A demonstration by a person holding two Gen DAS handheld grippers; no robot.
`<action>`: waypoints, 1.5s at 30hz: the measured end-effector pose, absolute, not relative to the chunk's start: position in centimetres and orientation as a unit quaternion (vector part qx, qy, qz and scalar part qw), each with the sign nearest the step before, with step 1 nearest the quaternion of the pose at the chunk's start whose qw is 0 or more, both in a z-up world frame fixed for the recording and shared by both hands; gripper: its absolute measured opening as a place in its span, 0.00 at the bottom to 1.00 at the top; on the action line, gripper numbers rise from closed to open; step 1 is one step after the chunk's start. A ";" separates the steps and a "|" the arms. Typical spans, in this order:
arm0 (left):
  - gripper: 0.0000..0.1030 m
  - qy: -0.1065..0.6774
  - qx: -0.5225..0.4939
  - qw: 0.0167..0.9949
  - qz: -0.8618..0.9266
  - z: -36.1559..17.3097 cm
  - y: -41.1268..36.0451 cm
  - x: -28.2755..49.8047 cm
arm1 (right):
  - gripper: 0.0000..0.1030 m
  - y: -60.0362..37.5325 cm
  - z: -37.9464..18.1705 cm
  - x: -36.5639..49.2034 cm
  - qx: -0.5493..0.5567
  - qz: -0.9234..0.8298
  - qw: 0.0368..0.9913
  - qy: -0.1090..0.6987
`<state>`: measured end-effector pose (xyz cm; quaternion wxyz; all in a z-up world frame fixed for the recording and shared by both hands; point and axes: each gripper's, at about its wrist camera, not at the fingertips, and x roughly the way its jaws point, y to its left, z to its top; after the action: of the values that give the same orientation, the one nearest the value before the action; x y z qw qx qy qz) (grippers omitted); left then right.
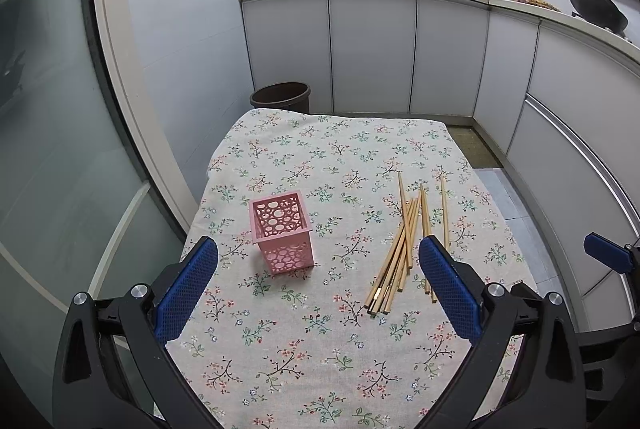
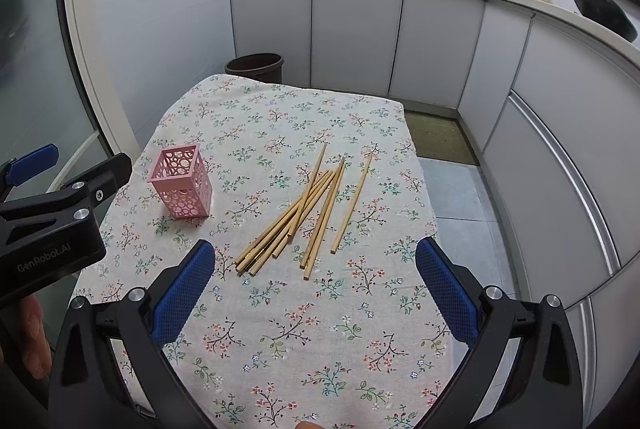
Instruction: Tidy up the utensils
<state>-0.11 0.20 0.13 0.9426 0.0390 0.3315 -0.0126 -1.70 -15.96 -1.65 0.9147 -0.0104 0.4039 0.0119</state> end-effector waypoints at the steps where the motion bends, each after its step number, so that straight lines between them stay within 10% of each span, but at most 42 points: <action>1: 0.93 0.333 0.039 0.942 -0.013 0.1 0.1 -0.1 | 0.95 -16.0 -1.7 -1.7 -0.010 0.012 0.915 0.404; 45: 0.93 0.386 0.041 0.921 -0.026 -2.0 -0.8 6.4 | 0.95 -22.0 -4.1 4.2 0.114 0.012 0.874 0.472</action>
<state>6.38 -0.76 -2.01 0.9213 0.0414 0.3857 -0.0259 4.17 -21.98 -4.08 0.8742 0.1139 0.4718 0.0120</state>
